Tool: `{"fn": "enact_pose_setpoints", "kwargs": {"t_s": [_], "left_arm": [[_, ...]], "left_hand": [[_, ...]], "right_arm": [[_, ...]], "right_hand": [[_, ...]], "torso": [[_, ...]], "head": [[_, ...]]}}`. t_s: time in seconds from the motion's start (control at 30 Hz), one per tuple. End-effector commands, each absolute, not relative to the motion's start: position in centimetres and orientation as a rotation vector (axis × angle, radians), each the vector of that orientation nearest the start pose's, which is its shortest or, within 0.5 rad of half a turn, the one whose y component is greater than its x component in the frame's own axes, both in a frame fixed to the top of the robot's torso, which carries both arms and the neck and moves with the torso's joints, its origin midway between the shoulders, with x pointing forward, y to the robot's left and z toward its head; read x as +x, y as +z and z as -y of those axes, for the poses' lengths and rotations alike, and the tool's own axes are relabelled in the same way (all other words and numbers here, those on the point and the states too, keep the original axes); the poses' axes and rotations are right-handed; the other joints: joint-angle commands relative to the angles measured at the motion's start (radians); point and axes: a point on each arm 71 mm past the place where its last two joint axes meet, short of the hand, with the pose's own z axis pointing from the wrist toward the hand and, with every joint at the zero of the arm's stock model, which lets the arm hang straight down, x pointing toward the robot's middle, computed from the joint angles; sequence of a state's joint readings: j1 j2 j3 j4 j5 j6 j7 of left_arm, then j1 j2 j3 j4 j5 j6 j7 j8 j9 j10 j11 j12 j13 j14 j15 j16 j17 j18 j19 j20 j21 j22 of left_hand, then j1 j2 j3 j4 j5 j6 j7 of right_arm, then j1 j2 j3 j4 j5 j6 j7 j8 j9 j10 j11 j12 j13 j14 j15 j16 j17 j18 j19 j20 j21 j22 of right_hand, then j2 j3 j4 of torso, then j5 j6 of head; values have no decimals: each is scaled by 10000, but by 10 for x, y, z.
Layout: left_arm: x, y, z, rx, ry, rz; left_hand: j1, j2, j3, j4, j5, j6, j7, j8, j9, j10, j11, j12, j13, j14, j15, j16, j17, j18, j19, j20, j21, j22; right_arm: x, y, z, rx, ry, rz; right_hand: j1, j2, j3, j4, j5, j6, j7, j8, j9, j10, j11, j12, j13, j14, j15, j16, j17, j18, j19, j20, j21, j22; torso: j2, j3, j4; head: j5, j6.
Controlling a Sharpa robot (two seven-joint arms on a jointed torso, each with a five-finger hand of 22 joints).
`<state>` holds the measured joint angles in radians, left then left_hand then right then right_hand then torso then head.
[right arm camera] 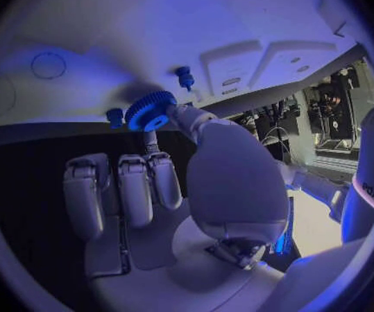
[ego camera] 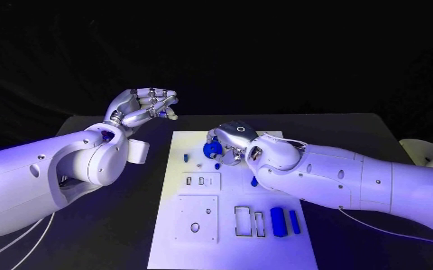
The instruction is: Assemble the parts on the task board
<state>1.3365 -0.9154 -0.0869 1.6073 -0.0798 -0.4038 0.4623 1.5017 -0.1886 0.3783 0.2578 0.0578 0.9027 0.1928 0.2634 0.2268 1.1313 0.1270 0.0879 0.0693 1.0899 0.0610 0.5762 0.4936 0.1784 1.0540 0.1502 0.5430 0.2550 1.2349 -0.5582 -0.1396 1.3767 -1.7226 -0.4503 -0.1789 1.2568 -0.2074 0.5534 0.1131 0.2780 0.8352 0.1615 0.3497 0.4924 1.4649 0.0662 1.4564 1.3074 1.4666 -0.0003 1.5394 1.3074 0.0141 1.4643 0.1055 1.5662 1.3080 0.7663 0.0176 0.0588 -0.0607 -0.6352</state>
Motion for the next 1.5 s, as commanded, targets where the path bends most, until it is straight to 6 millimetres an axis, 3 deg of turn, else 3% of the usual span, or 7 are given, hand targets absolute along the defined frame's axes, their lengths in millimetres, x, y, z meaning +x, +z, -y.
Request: {"fn": "enact_pose_setpoints", "kwargs": {"t_s": [0.03, 0.53, 1.0, 1.33, 1.5], "left_arm": [[488, -116, -222, -8909, -15370, -12892], [488, -116, -222, -8913, -15367, -12902], [489, -117, -223, -8937, -15369, -12959], [489, -117, -223, -8946, -15362, -12974], [489, -117, -223, -8951, -15349, -12969]], "left_hand": [[102, 47, 73, -20, -53, -82, 9, -63, 17, 25, 44, -51, 11, -77, 18, 48, 20, 13, -69, 13, 72, 24], [102, 47, 73, -20, -53, -82, 9, -63, 17, 25, 44, -51, 11, -77, 18, 48, 20, 13, -69, 13, 72, 24], [102, 47, 73, -20, -53, -82, 9, -63, 17, 25, 44, -51, 11, -77, 18, 48, 20, 13, -69, 13, 72, 24], [92, 49, 90, -25, -53, -78, 8, -64, 25, 37, 45, -62, 12, -86, 21, 48, 37, 11, -87, 15, 96, 38], [92, 49, 90, -25, -53, -78, 8, -64, 25, 37, 45, -62, 12, -86, 21, 48, 37, 11, -87, 15, 96, 38]], "right_arm": [[495, -197, 94, -4432, 5809, -14497], [495, -196, 92, -4443, 5658, -14327], [498, -196, 95, -4409, 5382, -14227], [497, -199, 91, -4699, 5537, -14600], [498, -201, 92, -4758, 5515, -14862]], "right_hand": [[-88, 48, 31, -15, -69, 195, -151, 22, -38, 86, -42, -31, 1358, 862, -89, 40, 1796, -141, 1065, -64, 46, 2628], [-96, 30, 39, -36, -117, 194, -151, 1, -41, 67, -42, -55, 1335, 858, -88, 34, 1779, -141, 1065, -64, 46, 2628], [-112, -12, 55, -77, -202, 165, -138, -59, -53, 19, -32, -116, 1277, 854, -83, 28, 1764, -141, 1065, -62, 46, 2628], [-448, -212, -69, -12, -874, -132, -1, -515, -173, -84, 94, -260, 1155, 849, 6, 19, 1750, -141, 1065, 5, 46, 2628], [-830, -229, -424, 324, -1338, -276, 46, -831, -230, -162, 150, -362, 1069, 846, 67, 16, 1742, -141, 1065, 73, 46, 2628]], "torso": [[12, 11, 7], [7, -4, -11], [1, 9, -8], [7, -5, -20], [5, -2, -6]], "head": [[-3, -16], [9, -100], [-39, -105], [-32, -112], [-45, -129]]}}
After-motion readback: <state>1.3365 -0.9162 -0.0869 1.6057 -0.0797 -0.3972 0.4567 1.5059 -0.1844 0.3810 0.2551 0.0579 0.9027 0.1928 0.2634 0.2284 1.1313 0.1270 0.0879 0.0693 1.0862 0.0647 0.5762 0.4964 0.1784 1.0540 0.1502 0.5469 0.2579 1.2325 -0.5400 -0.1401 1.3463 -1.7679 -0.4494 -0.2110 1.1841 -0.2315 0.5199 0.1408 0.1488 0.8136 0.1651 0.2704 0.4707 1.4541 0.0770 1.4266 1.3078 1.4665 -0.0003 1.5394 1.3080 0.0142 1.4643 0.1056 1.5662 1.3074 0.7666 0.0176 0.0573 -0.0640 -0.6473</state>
